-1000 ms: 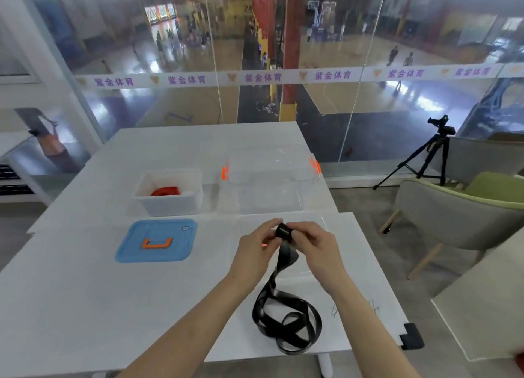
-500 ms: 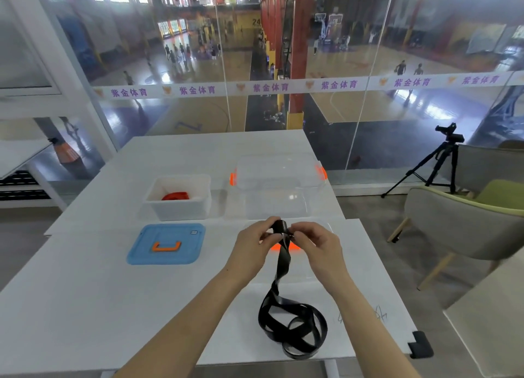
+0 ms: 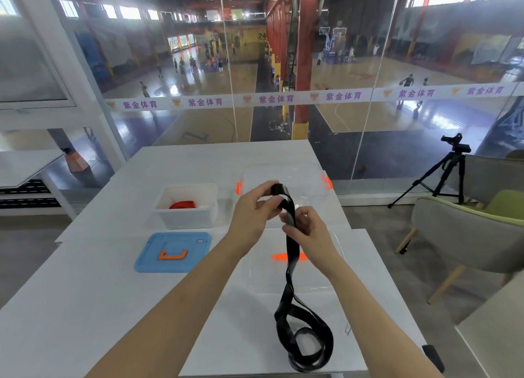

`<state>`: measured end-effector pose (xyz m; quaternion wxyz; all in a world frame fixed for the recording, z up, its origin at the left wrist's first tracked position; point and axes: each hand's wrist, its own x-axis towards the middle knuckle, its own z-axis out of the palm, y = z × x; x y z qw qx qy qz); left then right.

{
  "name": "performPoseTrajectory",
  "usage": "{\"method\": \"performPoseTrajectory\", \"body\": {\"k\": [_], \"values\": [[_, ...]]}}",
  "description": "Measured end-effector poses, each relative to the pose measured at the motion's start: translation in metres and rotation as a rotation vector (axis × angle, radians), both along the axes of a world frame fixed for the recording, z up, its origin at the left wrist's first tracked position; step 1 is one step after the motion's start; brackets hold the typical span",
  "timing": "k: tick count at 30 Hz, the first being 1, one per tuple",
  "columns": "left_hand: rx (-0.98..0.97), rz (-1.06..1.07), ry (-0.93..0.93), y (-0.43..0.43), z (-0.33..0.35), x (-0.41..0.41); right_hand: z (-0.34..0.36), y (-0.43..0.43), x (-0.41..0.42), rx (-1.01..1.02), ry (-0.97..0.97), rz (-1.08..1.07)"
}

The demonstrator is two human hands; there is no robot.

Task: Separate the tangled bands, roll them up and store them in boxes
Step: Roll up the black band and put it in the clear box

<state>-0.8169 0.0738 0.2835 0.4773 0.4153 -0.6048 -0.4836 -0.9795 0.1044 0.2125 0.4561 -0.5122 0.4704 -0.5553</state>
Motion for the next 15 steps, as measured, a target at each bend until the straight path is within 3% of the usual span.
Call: {"method": "performPoseTrajectory", "body": {"k": [6, 15], "values": [[0.018, 0.040, 0.135, -0.010, 0.013, 0.011, 0.013, -0.017, -0.009, -0.022, 0.061, -0.046], [0.031, 0.050, 0.008, -0.022, -0.003, 0.023, 0.020, -0.044, -0.008, -0.121, 0.141, -0.221]]}}
